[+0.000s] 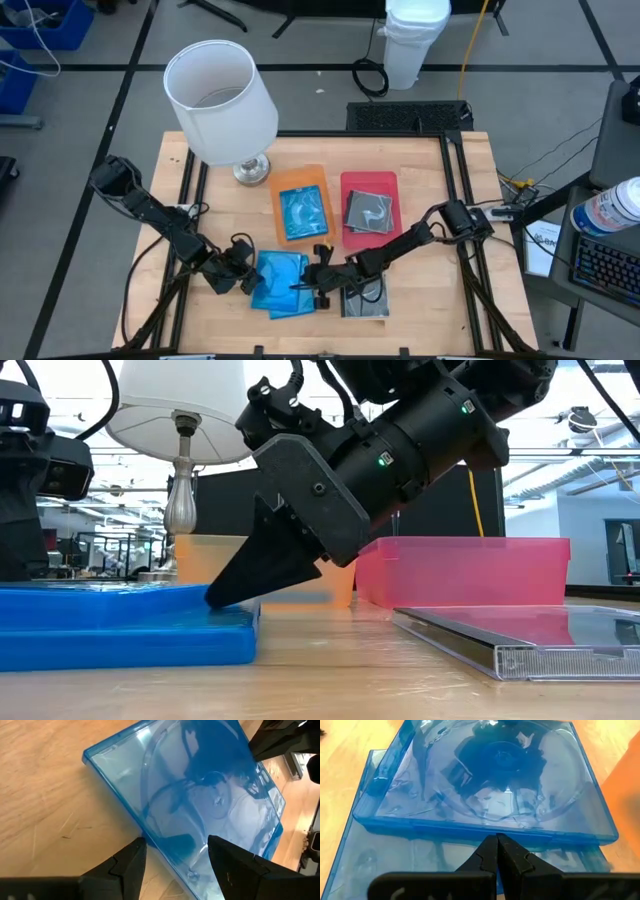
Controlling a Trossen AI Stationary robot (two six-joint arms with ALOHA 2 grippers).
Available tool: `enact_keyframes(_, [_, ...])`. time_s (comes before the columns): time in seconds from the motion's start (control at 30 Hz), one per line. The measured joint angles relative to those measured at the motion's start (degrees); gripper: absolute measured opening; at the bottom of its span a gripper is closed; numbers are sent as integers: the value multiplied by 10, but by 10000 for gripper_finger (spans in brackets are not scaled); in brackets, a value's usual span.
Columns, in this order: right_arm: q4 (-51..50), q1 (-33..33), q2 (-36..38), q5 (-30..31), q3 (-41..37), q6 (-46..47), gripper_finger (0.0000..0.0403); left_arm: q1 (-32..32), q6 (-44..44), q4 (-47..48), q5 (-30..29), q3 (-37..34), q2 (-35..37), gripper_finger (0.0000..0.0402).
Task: Pick & place jewel cases by type
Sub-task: Put the blue CD case into the orange bin
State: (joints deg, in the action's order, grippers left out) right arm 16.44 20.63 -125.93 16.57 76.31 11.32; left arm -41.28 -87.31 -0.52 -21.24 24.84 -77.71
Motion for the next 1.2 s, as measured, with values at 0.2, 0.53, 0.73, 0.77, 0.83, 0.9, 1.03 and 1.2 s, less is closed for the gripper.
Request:
enact_keyframes(0.2, [6,-1,0,-17,-1,-5,0,0,3,-18,-3,-1,0,214])
enact_keyframes(0.53, [9,0,0,-32,-1,-13,0,0,47,-56,-13,-1,0,214])
enact_keyframes(0.73, [10,0,-1,-28,-1,-15,0,-6,48,-68,-13,-1,0,214])
enact_keyframes(0.77, [10,0,-1,-27,-1,-15,0,-7,48,-68,-13,-1,0,214])
enact_keyframes(0.83, [10,0,-1,-27,-1,-15,0,-9,55,-69,-13,-1,0,214])
enact_keyframes(0.9, [11,0,-1,-26,-1,-15,0,-9,66,-69,-13,1,0,214])
enact_keyframes(1.03, [9,0,-1,-23,-1,-16,0,-9,90,-68,-12,6,0,214])
enact_keyframes(1.2, [10,0,-1,-23,-1,-16,0,-9,107,-68,-13,6,5,214])
